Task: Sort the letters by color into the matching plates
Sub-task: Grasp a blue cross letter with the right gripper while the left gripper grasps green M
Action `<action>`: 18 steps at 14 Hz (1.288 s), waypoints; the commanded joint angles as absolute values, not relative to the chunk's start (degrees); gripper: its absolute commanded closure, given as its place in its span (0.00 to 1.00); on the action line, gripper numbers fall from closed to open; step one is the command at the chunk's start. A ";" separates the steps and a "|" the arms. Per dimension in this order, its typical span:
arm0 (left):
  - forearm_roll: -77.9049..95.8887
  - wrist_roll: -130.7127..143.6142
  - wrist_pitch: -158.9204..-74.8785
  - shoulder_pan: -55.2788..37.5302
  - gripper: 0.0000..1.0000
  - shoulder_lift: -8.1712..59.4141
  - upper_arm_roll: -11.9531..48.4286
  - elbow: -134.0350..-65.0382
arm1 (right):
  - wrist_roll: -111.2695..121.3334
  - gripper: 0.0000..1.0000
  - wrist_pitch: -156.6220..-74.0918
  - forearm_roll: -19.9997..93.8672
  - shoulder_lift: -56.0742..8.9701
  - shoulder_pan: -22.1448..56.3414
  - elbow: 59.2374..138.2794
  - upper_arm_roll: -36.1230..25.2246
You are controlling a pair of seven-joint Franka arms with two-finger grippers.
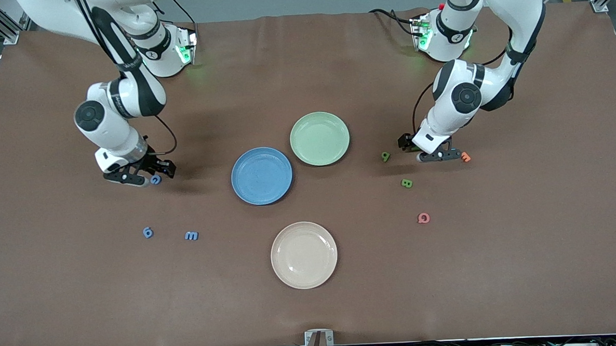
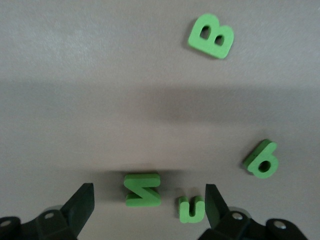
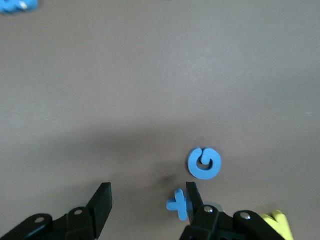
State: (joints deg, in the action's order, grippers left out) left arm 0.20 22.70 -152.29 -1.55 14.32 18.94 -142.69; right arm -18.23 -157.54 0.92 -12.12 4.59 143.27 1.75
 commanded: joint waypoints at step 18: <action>-5.54 27.33 -156.53 -0.09 0.17 17.40 18.81 -144.32 | -18.19 0.32 -157.32 0.26 -15.38 4.04 143.96 1.05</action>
State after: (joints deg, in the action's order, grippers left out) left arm -3.96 25.93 -154.43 -0.49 16.81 18.64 -143.60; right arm -18.22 -156.85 0.83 -14.60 4.49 143.64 1.06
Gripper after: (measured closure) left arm 0.163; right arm 0.317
